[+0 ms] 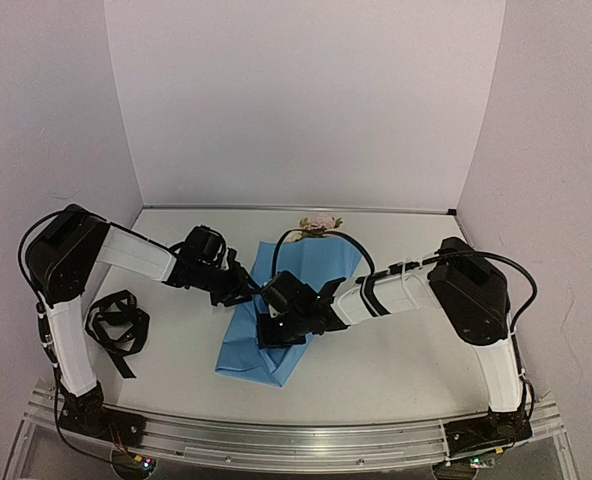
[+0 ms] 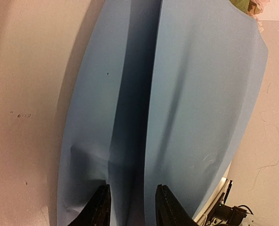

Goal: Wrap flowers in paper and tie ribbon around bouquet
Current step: Fold the two-thirds-folded wrapping paper at the center of the board.

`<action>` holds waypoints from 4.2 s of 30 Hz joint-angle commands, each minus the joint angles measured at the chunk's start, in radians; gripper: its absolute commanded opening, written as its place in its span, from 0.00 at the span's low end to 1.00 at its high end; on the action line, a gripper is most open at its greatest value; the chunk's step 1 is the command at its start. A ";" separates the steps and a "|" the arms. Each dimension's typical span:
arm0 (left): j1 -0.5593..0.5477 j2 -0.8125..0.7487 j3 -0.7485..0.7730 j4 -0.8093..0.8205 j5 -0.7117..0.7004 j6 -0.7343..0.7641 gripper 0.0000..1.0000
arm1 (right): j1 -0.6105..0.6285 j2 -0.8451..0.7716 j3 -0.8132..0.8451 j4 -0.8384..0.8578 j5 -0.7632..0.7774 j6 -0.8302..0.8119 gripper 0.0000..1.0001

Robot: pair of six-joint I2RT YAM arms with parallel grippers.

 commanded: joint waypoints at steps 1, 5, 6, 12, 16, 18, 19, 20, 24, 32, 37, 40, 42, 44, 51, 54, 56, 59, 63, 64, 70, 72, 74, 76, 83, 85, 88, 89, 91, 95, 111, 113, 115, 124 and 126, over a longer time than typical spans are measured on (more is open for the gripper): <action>0.005 0.034 0.057 0.020 0.012 0.012 0.27 | 0.008 0.045 0.003 -0.013 -0.001 0.007 0.01; 0.005 0.045 0.068 0.012 0.019 0.020 0.18 | 0.009 0.035 0.006 -0.017 0.004 -0.001 0.02; 0.005 0.046 0.069 0.010 0.020 0.022 0.15 | 0.008 0.032 0.008 -0.020 0.005 -0.003 0.02; 0.005 0.054 0.070 0.010 0.021 0.041 0.00 | 0.008 -0.017 0.011 -0.044 0.021 -0.024 0.16; 0.005 0.056 0.063 0.030 0.037 0.053 0.00 | 0.008 -0.080 0.013 -0.075 0.033 -0.046 0.31; 0.005 0.051 0.053 0.043 0.044 0.053 0.00 | 0.008 -0.111 0.007 -0.091 0.046 -0.054 0.39; 0.005 0.047 0.049 0.049 0.047 0.052 0.00 | 0.008 -0.128 0.002 -0.097 0.050 -0.056 0.41; 0.005 0.043 0.044 0.054 0.048 0.050 0.00 | 0.008 -0.143 -0.004 -0.101 0.051 -0.058 0.43; 0.005 0.034 0.032 0.063 0.051 0.052 0.00 | 0.008 -0.203 -0.046 -0.107 0.057 -0.055 0.54; 0.010 0.012 -0.006 0.080 0.061 0.045 0.00 | 0.008 -0.192 -0.069 -0.124 0.071 -0.012 0.33; 0.014 -0.008 -0.018 0.073 0.061 0.049 0.00 | 0.008 -0.171 -0.083 -0.132 0.083 -0.001 0.23; 0.014 -0.008 -0.023 0.075 0.060 0.053 0.00 | 0.014 -0.156 -0.086 -0.132 0.082 -0.006 0.23; 0.016 -0.004 -0.028 0.082 0.061 0.050 0.00 | 0.019 -0.139 -0.078 -0.133 0.080 -0.007 0.25; 0.018 0.001 -0.035 0.095 0.064 0.044 0.00 | 0.026 -0.123 -0.068 -0.133 0.078 -0.010 0.27; 0.021 0.003 -0.049 0.106 0.059 0.035 0.00 | 0.055 -0.093 -0.058 -0.149 0.121 -0.030 0.41; 0.024 0.008 -0.050 0.105 0.056 0.035 0.00 | 0.063 -0.089 -0.057 -0.164 0.143 -0.039 0.46; 0.027 0.011 -0.051 0.105 0.054 0.035 0.00 | 0.069 -0.084 -0.052 -0.176 0.151 -0.048 0.49; 0.029 0.016 -0.050 0.105 0.057 0.034 0.00 | 0.072 -0.053 -0.021 -0.217 0.177 -0.055 0.50; 0.031 0.018 -0.042 0.101 0.062 0.035 0.00 | 0.073 -0.003 0.019 -0.261 0.173 -0.060 0.50; 0.031 0.018 -0.038 0.097 0.062 0.037 0.00 | 0.074 0.009 0.026 -0.267 0.174 -0.058 0.50; 0.031 0.014 -0.027 0.081 0.074 0.045 0.04 | 0.075 0.045 0.042 -0.312 0.192 -0.042 0.52; 0.031 0.005 -0.026 0.080 0.081 0.047 0.11 | 0.074 0.032 0.026 -0.311 0.196 -0.036 0.52; 0.031 -0.018 -0.029 0.070 0.082 0.054 0.19 | 0.074 0.017 0.015 -0.309 0.204 -0.037 0.52; 0.031 -0.045 -0.030 0.052 0.077 0.064 0.28 | 0.074 0.007 0.014 -0.308 0.205 -0.040 0.52; 0.031 -0.177 -0.081 -0.004 0.067 0.063 0.37 | 0.072 -0.008 0.006 -0.277 0.177 -0.024 0.48; 0.031 -0.214 -0.127 -0.001 0.065 0.046 0.37 | 0.069 -0.013 0.000 -0.268 0.168 -0.021 0.48; 0.032 -0.271 -0.215 0.010 0.061 0.017 0.38 | 0.064 -0.021 -0.016 -0.244 0.160 -0.010 0.48; 0.032 -0.290 -0.244 0.015 0.055 0.009 0.38 | 0.062 -0.023 -0.021 -0.236 0.151 -0.007 0.48; 0.034 -0.335 -0.303 0.029 0.054 0.002 0.40 | 0.061 -0.025 -0.030 -0.226 0.132 -0.002 0.48; 0.036 -0.399 -0.389 0.079 0.071 0.030 0.46 | 0.059 -0.026 -0.040 -0.213 0.117 0.003 0.48; -0.010 -0.265 -0.412 0.344 0.198 0.069 0.43 | 0.053 -0.027 -0.087 -0.170 0.083 0.022 0.47; -0.014 -0.259 -0.421 0.374 0.210 0.062 0.43 | 0.052 -0.025 -0.086 -0.168 0.079 0.022 0.47; -0.025 -0.255 -0.419 0.375 0.211 0.063 0.44 | 0.053 -0.023 -0.085 -0.167 0.078 0.021 0.47; -0.051 -0.226 -0.397 0.322 0.229 0.079 0.44 | 0.051 -0.017 -0.083 -0.163 0.072 0.023 0.47; -0.056 -0.223 -0.394 0.313 0.236 0.081 0.43 | 0.051 -0.015 -0.084 -0.163 0.070 0.025 0.47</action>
